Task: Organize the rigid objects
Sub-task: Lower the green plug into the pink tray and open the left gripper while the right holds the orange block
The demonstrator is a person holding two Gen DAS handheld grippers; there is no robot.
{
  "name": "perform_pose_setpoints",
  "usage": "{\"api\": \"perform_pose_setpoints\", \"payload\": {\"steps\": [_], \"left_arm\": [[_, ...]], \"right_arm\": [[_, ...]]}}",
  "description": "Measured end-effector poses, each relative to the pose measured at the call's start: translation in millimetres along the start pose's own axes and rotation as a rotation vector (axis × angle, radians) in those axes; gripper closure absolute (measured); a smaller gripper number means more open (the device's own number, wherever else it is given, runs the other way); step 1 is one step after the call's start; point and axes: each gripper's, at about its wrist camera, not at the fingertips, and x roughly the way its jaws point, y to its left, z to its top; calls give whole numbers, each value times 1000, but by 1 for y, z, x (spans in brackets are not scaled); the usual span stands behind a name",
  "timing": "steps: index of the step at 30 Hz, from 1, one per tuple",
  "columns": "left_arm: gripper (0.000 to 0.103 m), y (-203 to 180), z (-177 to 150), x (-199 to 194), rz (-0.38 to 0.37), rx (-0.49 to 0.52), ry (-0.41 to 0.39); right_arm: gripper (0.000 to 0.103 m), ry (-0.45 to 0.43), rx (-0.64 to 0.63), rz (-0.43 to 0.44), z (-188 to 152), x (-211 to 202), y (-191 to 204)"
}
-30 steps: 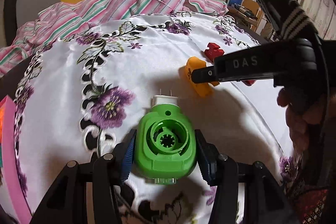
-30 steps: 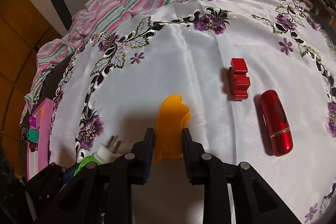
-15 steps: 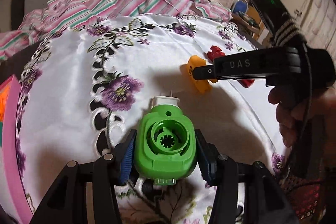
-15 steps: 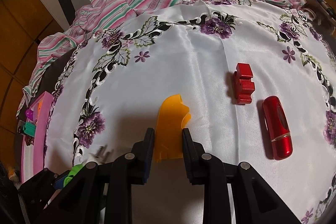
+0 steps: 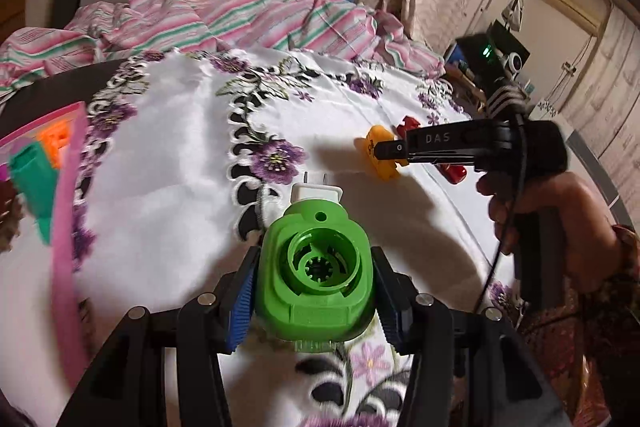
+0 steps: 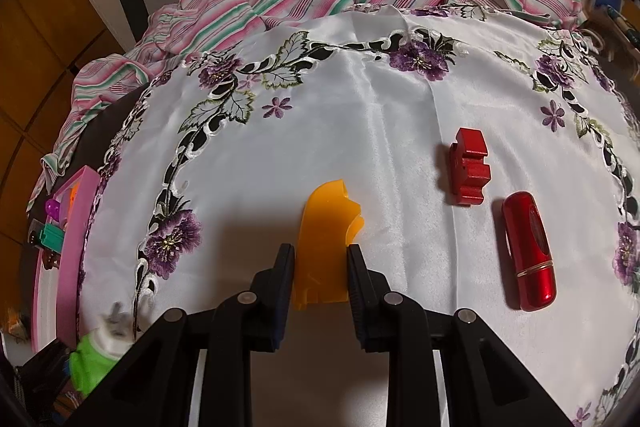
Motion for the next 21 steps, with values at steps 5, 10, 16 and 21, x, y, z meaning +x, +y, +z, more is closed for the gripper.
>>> {"api": "perform_pose_setpoints", "payload": {"steps": [5,10,16,21], "left_arm": [[50,19,-8,-37,25,-39,-61],[50,50,-13,-69,78,-95,-118],[50,100,-26,-96,163,-196,-156],[50,142,-34,-111,238,-280,-176]], "right_arm": [[77,-4,-10,-3,0,-1,2],[77,-22,-21,3,0,-5,5],[77,-38,-48,-4,0,-6,10],[77,-49,-54,-1,-1,-8,12]]}}
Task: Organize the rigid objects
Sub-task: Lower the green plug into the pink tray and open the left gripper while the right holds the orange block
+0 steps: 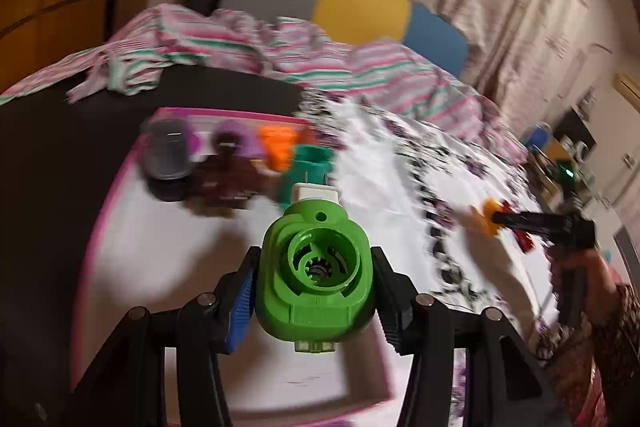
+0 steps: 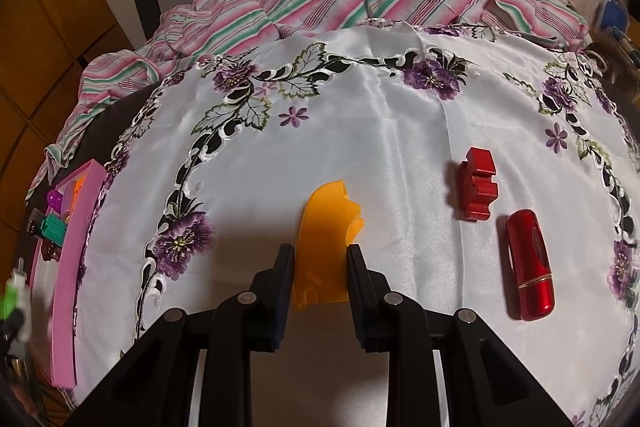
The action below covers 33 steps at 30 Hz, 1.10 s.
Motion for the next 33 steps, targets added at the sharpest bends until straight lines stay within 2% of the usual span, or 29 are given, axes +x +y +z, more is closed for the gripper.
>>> {"api": "perform_pose_setpoints", "payload": {"steps": [6,12,23,25,33], "left_arm": [[50,40,5,4,82,-60,9],[50,67,10,15,141,-82,57],[50,83,16,27,200,-84,78],[49,79,15,24,212,-76,63],[49,70,8,-12,181,-97,-38]], "right_arm": [[77,-21,-7,2,-1,-4,6],[77,-21,-37,-13,-2,-3,13],[77,-11,-52,-36,-3,0,13],[77,-14,-52,-35,-3,0,14],[77,-56,-90,-16,-6,-10,32]]}}
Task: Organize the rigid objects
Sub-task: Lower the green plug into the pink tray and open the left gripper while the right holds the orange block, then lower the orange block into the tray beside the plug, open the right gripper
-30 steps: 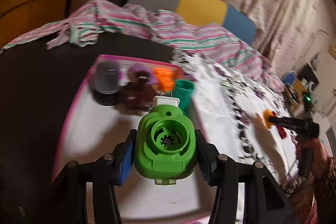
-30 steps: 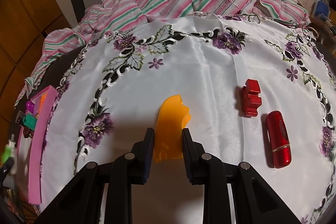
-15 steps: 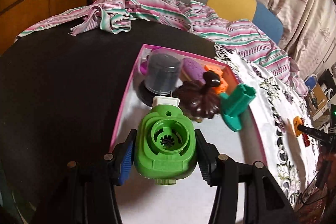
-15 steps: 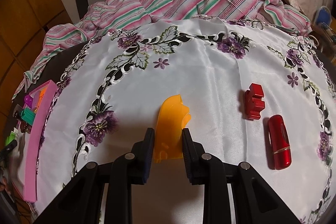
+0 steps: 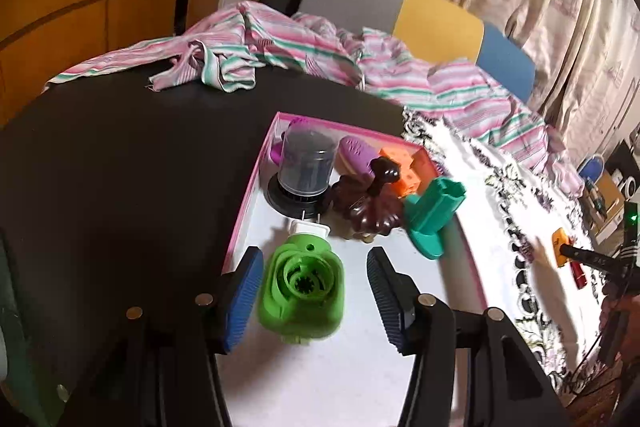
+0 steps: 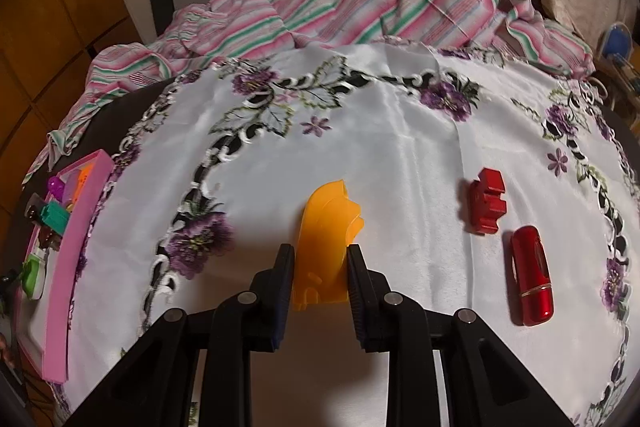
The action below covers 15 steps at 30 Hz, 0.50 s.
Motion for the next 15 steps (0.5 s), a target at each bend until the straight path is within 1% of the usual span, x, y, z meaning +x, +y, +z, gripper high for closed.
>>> {"api": "perform_pose_setpoints", "payload": {"steps": [3,7,15], "left_arm": [[49,4,-3,-10,-27,-23,-14],[49,7,-8,-20,-92,-56,-11],[49,-8,-21,-25,-143,6,12]], "right_arm": [[77,-19,-22,31,-3,-6,17],[77,-18,-49,99,-13,-13,49],[77,5,-112,264,-29,-25,133]]}}
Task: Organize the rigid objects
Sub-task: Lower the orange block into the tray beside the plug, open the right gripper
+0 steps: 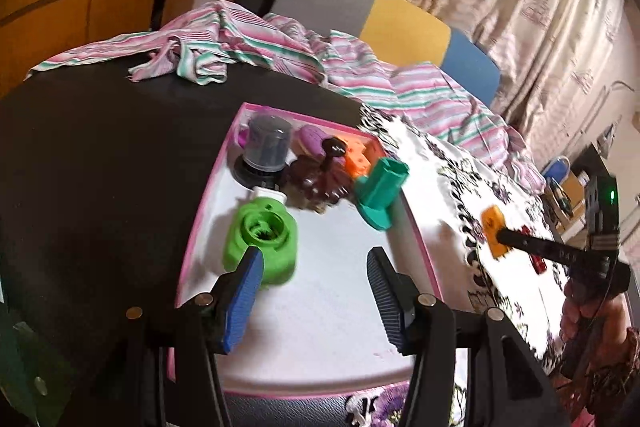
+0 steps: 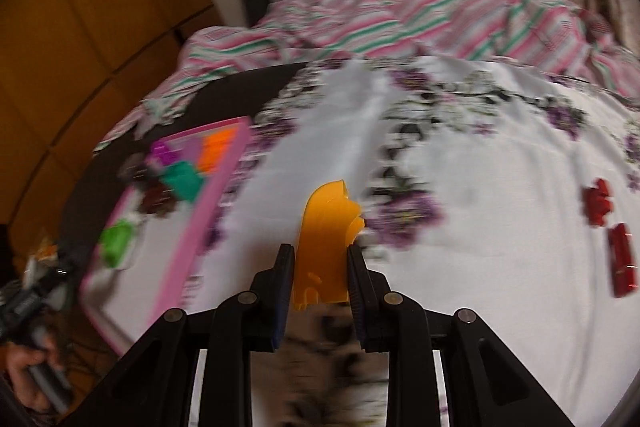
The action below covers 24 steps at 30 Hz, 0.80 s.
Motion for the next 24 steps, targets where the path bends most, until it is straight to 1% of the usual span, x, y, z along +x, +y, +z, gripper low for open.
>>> {"api": "perform_pose_setpoints", "payload": {"steps": [4,8,15,19,24], "left_arm": [[49,-3,-6,0,-19,6,15],[49,0,-9,-2,-19,1,12],[49,11,-8,-14,-8,-30,-21],[49,18,-6,-19,1,-50,-40],[49,25,-6,-23,15,-70,-52]], "right_arm": [[77,13,-43,73,0,6,38],[77,30,-82,119,0,15,69],[77,68,-161,190,-4,37,121],[77,86,-204,197,-3,50,146],[77,127,-198,177,-3,69,159]]}}
